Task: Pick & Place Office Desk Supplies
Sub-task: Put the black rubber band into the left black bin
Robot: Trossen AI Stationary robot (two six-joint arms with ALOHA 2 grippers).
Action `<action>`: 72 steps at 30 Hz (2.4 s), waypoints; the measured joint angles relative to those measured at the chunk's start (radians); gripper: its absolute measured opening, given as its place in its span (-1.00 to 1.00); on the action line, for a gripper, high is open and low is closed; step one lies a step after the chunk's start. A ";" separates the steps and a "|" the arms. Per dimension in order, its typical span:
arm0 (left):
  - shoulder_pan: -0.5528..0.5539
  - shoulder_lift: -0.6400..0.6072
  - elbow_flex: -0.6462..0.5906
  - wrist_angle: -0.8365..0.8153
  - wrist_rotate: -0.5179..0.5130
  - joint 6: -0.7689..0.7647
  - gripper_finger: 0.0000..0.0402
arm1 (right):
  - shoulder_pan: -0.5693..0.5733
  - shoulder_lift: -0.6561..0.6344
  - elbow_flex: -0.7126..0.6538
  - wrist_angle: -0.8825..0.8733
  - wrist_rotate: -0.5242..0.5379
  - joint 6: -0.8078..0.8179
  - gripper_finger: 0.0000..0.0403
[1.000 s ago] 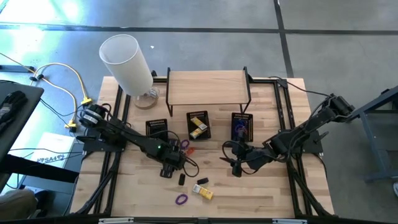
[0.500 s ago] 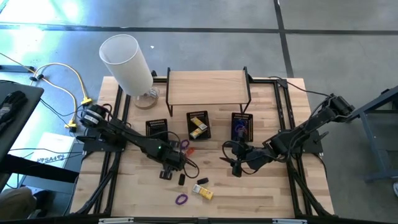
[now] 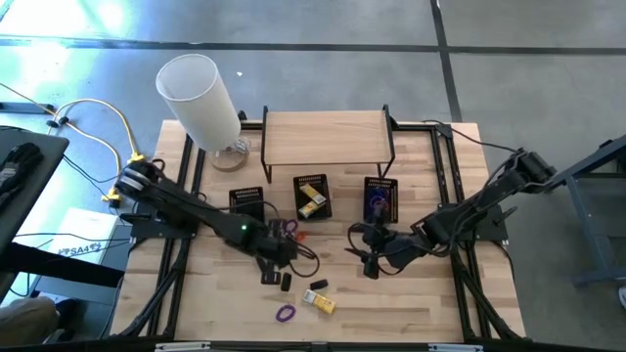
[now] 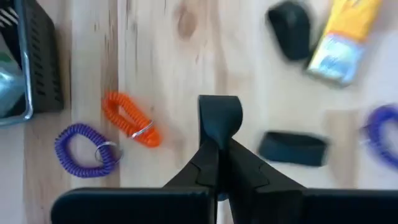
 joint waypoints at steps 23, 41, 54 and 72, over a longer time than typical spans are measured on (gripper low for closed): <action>0.018 -0.327 0.062 -0.792 -0.212 -1.077 -0.98 | 0.017 0.059 -0.001 0.219 -0.108 -0.122 0.18; 0.289 -0.350 -0.171 -0.568 -0.038 -0.850 -0.98 | 0.076 0.059 -0.001 0.222 -0.109 -0.121 0.18; 0.453 -0.350 -0.323 -0.335 0.080 -0.678 -0.98 | 0.076 0.059 -0.001 0.230 -0.108 -0.122 0.18; 0.395 -0.349 -0.323 -0.317 0.037 -0.667 -0.94 | 0.073 0.059 -0.001 0.230 -0.104 -0.132 0.18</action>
